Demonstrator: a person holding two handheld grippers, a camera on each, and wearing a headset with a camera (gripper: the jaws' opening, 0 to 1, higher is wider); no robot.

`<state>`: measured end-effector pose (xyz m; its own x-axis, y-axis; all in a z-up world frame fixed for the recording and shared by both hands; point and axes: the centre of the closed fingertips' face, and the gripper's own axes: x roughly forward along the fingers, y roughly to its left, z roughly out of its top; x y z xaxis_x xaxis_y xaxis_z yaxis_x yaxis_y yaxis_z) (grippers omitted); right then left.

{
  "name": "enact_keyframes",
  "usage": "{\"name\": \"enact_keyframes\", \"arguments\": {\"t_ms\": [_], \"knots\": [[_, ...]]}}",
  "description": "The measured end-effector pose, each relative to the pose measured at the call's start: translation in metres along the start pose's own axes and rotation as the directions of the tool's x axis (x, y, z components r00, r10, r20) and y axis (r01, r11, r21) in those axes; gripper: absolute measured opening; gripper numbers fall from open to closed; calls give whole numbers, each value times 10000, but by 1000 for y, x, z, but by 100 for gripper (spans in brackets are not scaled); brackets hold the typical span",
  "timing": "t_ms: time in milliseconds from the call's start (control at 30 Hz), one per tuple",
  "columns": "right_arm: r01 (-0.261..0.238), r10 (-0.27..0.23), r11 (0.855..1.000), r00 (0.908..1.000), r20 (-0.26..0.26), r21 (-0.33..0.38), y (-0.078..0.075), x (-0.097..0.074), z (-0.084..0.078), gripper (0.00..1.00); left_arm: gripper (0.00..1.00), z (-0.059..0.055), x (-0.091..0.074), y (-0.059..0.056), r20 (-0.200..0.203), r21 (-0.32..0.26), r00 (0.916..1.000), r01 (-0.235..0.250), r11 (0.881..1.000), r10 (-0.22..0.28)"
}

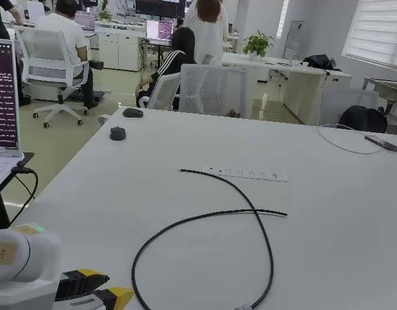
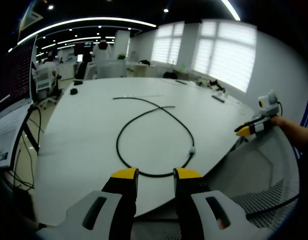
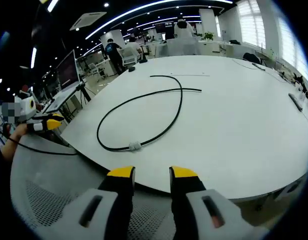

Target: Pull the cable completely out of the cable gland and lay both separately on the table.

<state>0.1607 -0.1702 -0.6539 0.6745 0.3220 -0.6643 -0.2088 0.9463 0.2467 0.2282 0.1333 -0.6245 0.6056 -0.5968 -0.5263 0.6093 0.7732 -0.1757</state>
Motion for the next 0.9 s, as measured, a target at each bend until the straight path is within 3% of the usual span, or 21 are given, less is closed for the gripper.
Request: {"name": "enact_keyframes", "arguments": {"t_ms": [900], "knots": [[-59, 58, 10000, 9999, -87, -19, 1, 1, -1, 28, 29, -1, 0, 0, -86, 24, 10000, 3, 10000, -2]]}}
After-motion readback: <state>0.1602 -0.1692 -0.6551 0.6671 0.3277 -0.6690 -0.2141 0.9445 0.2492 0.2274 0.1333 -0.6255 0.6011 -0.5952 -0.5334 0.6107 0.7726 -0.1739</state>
